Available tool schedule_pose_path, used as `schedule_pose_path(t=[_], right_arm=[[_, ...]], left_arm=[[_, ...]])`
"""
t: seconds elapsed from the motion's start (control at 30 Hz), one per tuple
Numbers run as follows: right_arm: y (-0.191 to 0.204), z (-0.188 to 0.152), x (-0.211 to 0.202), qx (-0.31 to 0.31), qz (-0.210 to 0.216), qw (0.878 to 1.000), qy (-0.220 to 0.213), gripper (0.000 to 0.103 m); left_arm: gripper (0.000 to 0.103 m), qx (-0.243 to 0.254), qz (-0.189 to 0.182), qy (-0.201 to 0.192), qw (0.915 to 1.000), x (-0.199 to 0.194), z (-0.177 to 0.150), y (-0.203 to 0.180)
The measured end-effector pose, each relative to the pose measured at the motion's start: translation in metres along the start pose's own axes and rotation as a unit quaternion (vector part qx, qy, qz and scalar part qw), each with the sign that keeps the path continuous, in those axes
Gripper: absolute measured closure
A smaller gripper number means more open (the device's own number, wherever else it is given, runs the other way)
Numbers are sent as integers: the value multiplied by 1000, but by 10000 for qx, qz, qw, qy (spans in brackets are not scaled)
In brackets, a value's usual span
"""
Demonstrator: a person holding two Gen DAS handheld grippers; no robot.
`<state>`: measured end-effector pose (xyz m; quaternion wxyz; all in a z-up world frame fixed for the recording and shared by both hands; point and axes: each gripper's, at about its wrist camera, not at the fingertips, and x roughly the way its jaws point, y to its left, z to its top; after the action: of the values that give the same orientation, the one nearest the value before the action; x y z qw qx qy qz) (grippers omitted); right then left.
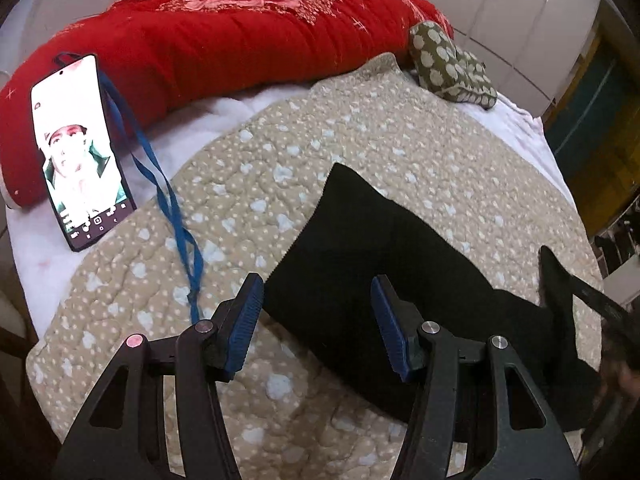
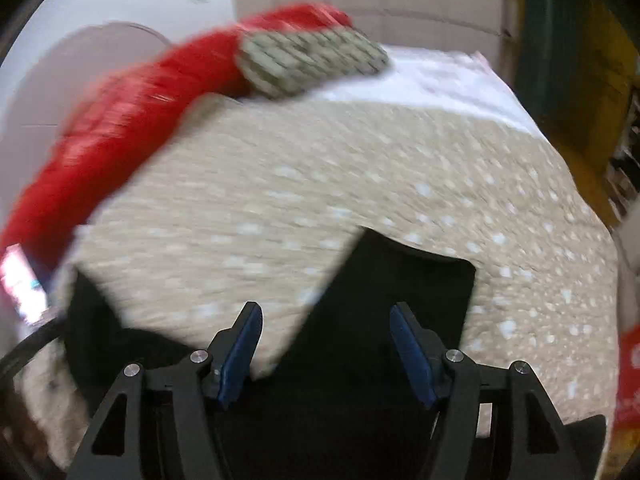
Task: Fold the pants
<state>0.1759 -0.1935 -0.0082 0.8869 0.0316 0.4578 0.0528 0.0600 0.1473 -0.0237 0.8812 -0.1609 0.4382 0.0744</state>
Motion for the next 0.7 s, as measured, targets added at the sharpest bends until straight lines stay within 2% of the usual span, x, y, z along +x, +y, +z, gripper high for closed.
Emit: schedule_pose_path(t=[0.03, 0.13, 0.27, 0.33, 0.4, 0.47, 0.53, 0.6, 0.63, 0.7], right_arm=[[1, 5, 15, -11, -29, 9999, 112, 39], [-16, 9, 24, 68, -663, 9978, 13, 42], [-63, 6, 12, 767, -284, 9964, -209, 42], [-71, 6, 12, 993, 135, 9949, -149, 42], [-57, 14, 17, 869, 310, 9957, -32, 42], [-37, 22, 22, 565, 259, 9981, 3, 42], [-12, 32, 42, 152, -157, 9993, 313, 41], [4, 38, 73, -84, -633, 9953, 727, 41], [7, 37, 85, -109, -694, 9941, 821, 43], [6, 33, 87, -161, -668, 9957, 625, 64]], left_arm=[[48, 15, 51, 6, 10000, 0, 0, 0], [48, 24, 89, -65, 9999, -2, 2, 4], [46, -99, 184, -12, 9998, 10, 6, 7], [46, -162, 129, 74, 9998, 16, 5, 5], [46, -119, 226, 63, 9997, 18, 2, 0], [46, -36, 283, 57, 9996, 19, 0, -4], [46, -4, 286, 81, 9996, 20, 0, -6], [46, -7, 302, 87, 9995, 20, -1, -7], [46, -12, 293, 92, 9995, 20, -1, -6], [46, -15, 260, 75, 9996, 18, -1, -5]])
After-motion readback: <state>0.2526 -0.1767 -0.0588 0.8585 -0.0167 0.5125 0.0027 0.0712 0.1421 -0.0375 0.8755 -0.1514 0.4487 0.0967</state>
